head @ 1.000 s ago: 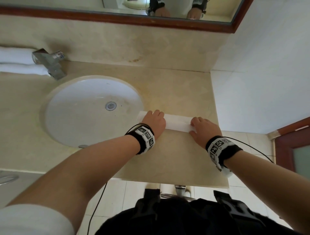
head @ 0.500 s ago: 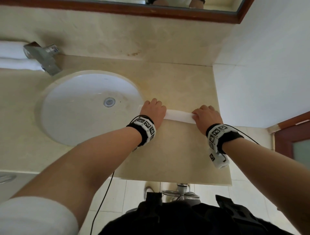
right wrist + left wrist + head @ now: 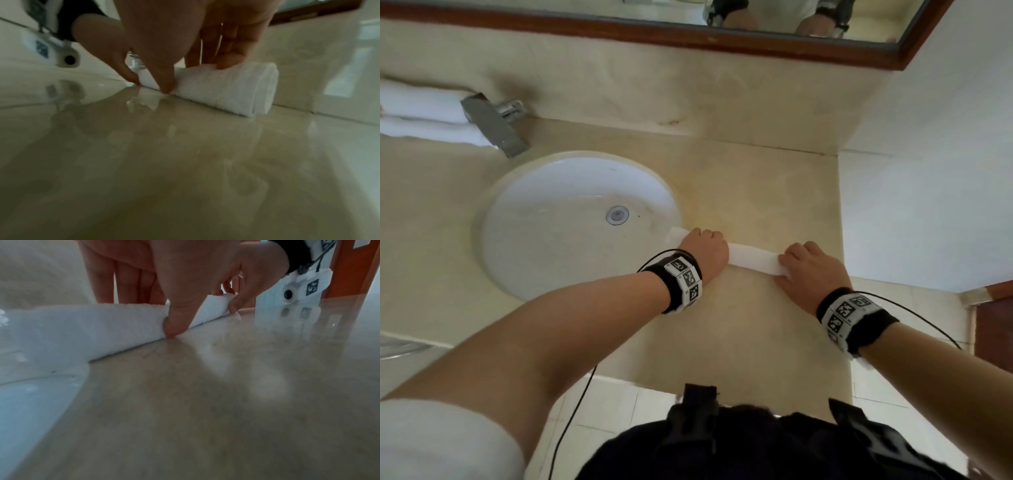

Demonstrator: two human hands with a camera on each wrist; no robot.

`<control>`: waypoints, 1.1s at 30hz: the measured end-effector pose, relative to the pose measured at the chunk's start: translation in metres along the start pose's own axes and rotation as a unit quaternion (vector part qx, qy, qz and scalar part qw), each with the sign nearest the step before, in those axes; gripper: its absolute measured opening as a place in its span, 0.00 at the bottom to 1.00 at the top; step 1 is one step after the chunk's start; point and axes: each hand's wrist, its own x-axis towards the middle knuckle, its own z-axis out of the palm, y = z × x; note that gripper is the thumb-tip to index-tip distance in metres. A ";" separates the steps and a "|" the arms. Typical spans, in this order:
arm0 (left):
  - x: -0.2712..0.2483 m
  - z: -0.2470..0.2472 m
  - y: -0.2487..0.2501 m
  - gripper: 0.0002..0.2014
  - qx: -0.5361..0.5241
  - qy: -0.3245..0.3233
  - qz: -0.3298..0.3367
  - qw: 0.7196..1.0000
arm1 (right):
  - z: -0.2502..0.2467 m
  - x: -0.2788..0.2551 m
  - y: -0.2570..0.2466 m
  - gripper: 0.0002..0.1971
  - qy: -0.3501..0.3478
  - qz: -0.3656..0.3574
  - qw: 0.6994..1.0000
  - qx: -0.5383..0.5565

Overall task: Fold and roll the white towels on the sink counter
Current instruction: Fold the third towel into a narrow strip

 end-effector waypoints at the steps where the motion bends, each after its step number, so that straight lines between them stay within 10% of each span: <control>1: 0.002 0.000 0.002 0.14 0.002 -0.013 -0.012 1.000 | -0.002 0.005 -0.001 0.12 -0.014 -0.004 1.000 -0.018; 15: -0.027 0.011 -0.082 0.11 -0.024 0.034 -0.075 0.996 | -0.042 0.060 -0.075 0.12 -0.055 0.005 0.998 -0.037; 33: -0.218 0.099 -0.412 0.10 -0.004 0.152 -0.163 0.975 | -0.121 0.197 -0.411 0.16 -0.012 -0.083 0.996 -0.011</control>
